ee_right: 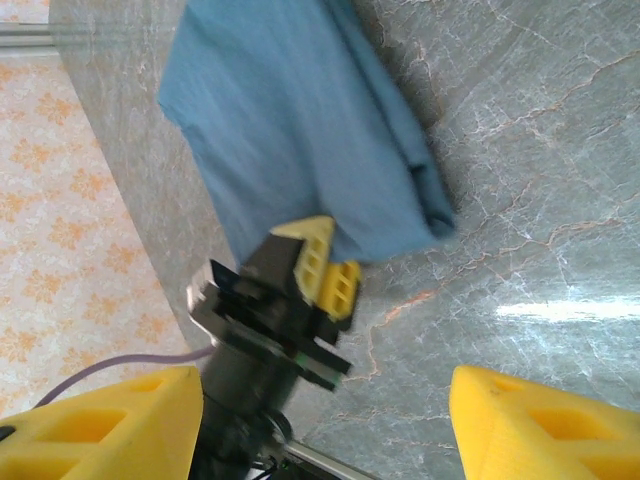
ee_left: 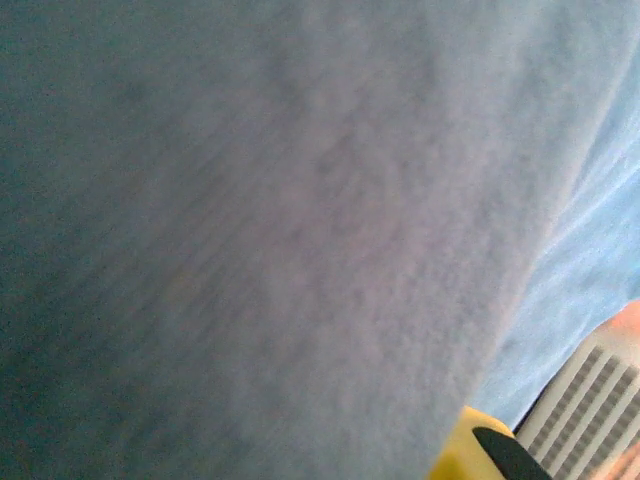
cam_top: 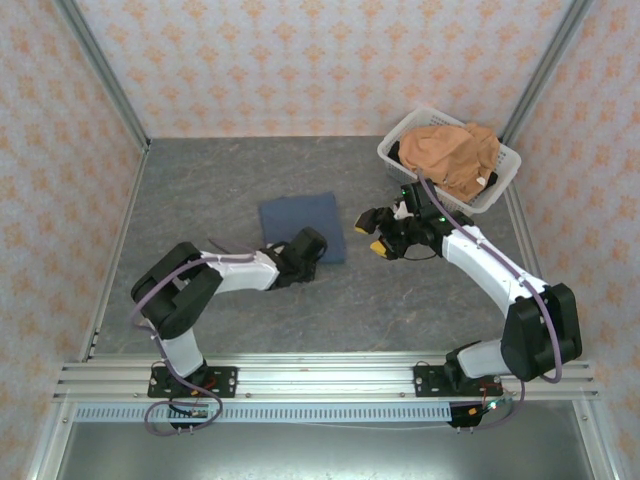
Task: Fold and stack the t-shirts
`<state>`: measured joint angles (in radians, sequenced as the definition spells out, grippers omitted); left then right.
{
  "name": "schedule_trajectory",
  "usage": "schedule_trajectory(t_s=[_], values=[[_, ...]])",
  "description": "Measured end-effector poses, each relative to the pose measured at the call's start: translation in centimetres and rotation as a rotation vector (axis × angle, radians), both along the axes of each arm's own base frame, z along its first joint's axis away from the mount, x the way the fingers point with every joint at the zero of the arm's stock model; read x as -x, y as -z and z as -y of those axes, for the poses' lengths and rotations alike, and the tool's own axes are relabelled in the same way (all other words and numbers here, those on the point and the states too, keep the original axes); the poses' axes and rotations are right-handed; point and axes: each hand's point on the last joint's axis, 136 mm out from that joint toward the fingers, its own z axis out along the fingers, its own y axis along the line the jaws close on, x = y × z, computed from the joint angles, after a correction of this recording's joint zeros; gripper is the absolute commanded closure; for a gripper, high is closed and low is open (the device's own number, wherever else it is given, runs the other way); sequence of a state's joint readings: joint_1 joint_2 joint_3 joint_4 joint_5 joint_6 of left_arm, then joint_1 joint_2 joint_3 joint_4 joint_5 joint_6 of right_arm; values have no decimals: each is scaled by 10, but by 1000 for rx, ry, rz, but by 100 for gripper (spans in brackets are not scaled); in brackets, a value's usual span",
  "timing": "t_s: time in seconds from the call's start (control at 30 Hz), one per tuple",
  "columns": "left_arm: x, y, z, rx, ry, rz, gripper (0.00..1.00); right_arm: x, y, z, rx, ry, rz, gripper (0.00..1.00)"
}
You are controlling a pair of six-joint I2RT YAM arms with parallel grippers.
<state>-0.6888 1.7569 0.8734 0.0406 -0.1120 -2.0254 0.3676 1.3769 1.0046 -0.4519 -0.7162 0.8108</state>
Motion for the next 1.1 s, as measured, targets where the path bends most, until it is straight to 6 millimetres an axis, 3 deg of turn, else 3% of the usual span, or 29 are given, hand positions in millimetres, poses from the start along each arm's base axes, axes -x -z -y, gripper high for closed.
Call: schedule_trajectory(t_s=[0.07,0.3,0.43,0.6,0.67,0.8,1.1], values=[[-18,-1,-28,5,-75,2,87,0,0,0,0,0,0,34],[-69,-7,-152,-69,-211,-12,86,-1,0,0,1,1,0,34],[-109,-12,-210,-109,-161,-3,87,-3,1,-1,3,1,-4,34],[-151,3,-270,-177,4,-41,85,-8,3,-2,8,3,-10,34],[-158,0,-286,-214,73,-56,85,-10,6,-3,11,4,-17,34],[-151,2,-306,-278,212,-120,84,-17,12,-5,15,5,-32,34],[-164,4,-326,-297,339,-167,82,-37,8,-13,8,5,-18,34]])
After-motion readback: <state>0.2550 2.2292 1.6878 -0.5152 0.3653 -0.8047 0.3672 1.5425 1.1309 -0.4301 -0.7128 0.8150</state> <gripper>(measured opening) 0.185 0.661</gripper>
